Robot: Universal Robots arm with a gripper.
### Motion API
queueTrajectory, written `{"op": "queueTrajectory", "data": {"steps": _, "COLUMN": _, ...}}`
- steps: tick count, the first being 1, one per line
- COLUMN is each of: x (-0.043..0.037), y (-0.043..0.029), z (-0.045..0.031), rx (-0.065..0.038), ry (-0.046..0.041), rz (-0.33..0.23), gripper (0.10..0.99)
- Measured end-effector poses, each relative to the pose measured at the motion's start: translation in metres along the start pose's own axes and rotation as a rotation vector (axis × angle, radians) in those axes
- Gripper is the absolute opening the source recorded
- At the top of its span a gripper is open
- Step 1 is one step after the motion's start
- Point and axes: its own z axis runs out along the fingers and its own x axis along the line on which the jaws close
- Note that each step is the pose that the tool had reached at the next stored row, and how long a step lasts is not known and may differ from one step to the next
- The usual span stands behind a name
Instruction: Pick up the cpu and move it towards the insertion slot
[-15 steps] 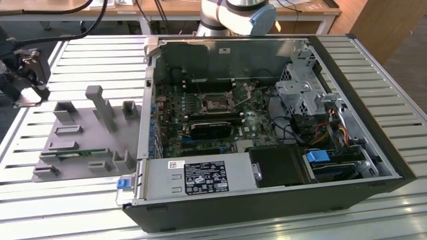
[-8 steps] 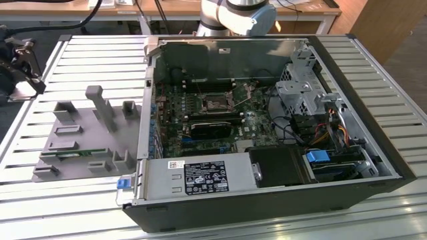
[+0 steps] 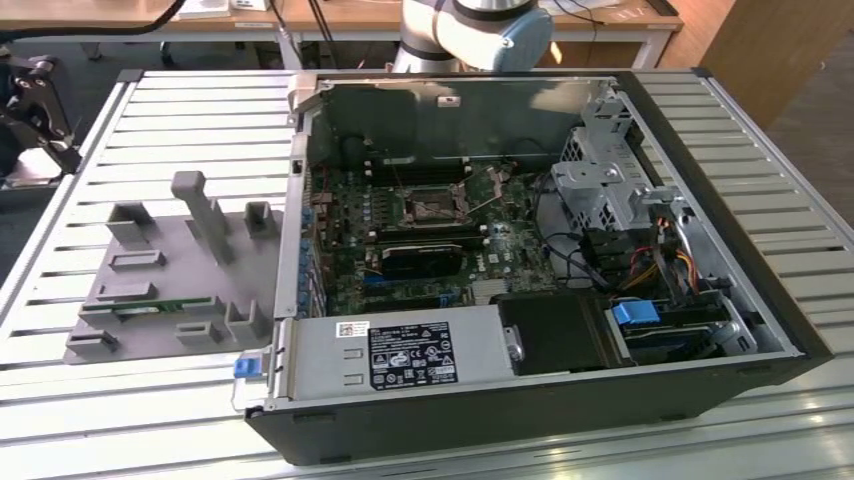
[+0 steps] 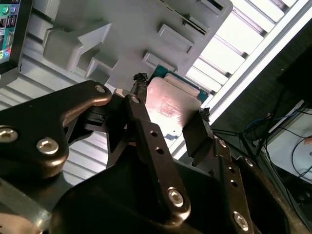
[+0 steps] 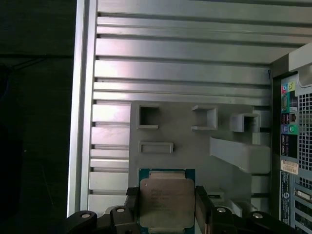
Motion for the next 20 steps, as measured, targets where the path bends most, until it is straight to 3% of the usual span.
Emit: {"op": "queueTrajectory", "data": {"steps": 20, "x": -0.0015, "y": 0.0021, "z": -0.0484, "rx": 0.0, "ry": -0.0016, "rz": 0.0, "gripper": 0.541}}
